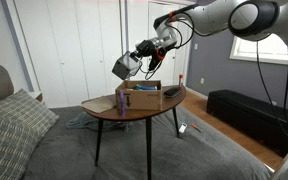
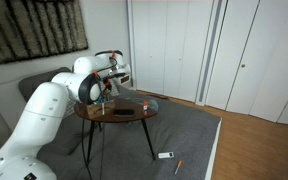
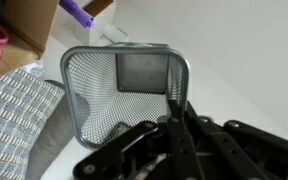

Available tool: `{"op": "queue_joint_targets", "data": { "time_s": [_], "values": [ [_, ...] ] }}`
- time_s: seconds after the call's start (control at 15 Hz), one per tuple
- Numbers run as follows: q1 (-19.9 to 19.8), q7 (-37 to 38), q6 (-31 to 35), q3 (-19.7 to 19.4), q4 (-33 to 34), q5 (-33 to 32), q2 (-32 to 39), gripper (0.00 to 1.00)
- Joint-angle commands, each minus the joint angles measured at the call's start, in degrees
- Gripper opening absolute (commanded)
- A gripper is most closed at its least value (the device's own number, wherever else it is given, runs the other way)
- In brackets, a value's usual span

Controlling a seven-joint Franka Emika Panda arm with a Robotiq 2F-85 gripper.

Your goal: Take the contents of the mesh bin and place them into the box

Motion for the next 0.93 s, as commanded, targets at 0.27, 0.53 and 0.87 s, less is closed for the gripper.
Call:
{"op": "queue_joint_targets", "data": {
  "time_s": [0.27, 0.53, 0.87],
  "values": [
    [1.9, 8.2, -0.2, -3.5, 6.2, -16.1, -7.4, 0.02],
    [2.3, 9.7, 1.3, -6.0, 8.4, -23.7, -10.6, 0.02],
    [3.1, 11.1, 5.5, -9.1, 10.7, -32.7, -12.7, 0.02]
  ]
}}
